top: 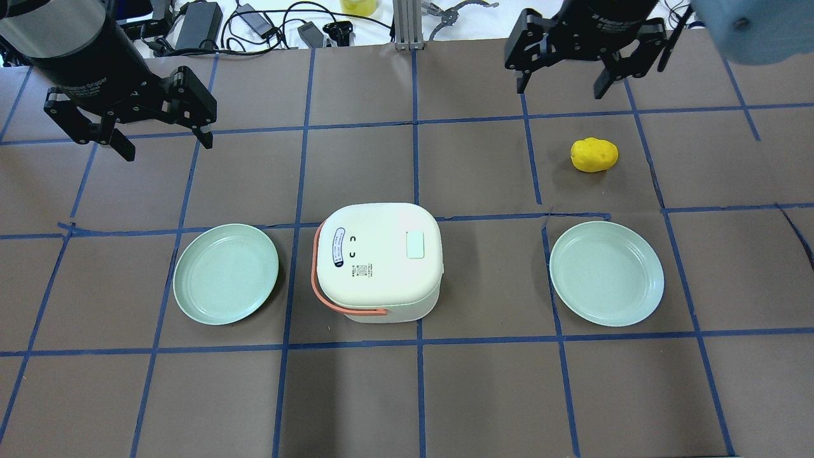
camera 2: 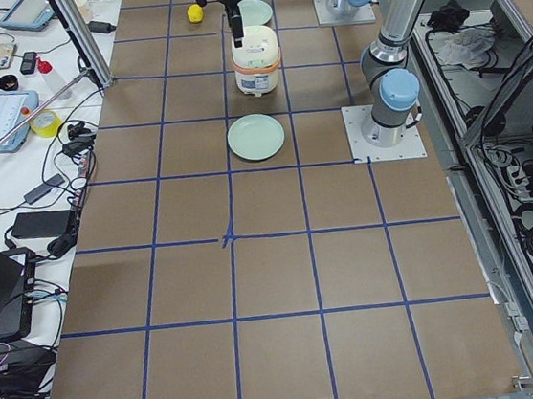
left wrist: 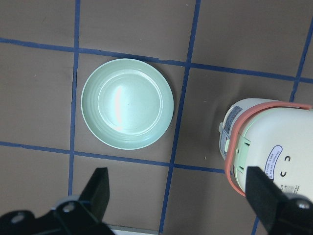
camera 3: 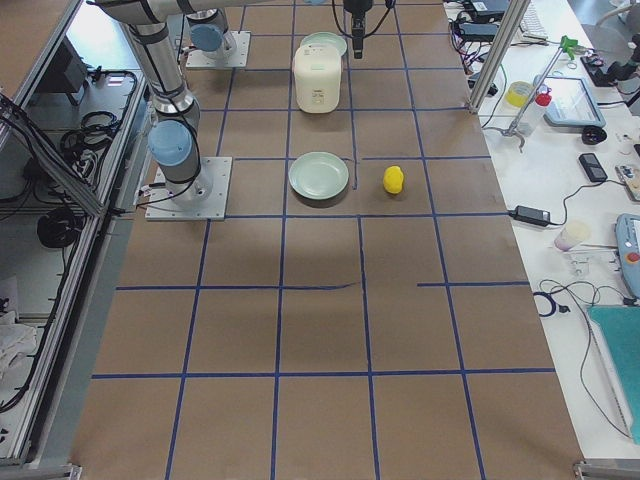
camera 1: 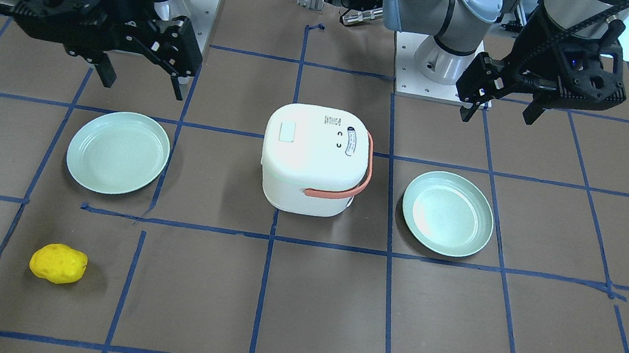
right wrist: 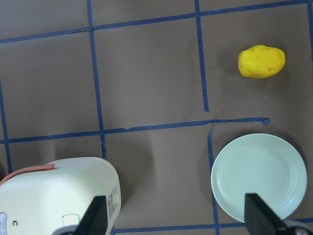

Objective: Press rice cooker button
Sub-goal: 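Move the right gripper over the rice cooker's green lid button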

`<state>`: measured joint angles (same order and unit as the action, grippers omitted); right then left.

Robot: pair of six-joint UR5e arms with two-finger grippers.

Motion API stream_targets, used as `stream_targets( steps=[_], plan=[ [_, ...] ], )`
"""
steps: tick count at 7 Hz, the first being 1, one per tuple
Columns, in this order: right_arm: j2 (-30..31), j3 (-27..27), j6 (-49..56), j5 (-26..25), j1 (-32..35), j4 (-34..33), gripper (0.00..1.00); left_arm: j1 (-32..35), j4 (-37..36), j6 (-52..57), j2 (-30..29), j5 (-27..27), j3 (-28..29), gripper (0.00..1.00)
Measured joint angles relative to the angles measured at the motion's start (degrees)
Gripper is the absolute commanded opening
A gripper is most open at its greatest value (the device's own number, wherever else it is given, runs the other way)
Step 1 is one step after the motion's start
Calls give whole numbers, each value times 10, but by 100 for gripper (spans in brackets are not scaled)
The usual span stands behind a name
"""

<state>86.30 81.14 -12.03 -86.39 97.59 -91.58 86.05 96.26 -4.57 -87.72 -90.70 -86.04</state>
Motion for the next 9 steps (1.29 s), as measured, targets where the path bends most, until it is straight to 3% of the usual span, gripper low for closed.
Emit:
stream_targets(
  steps=[2,4,5,7,9],
  plan=[
    [-17,12,-19,-5,73,-22,100,0,0,0,0,0,0,100],
    [-24,50,-34,-4,114,-55,71,0,0,0,0,0,0,100],
    [-26,75,-37,-2,131,-71,42,0,0,0,0,0,0,100],
    [-29,118,-41,3,155,-89,8,0,0,0,0,0,0,100],
    [-39,137,-69,4,174,-90,0,0,0,0,0,0,0,100]
  ],
)
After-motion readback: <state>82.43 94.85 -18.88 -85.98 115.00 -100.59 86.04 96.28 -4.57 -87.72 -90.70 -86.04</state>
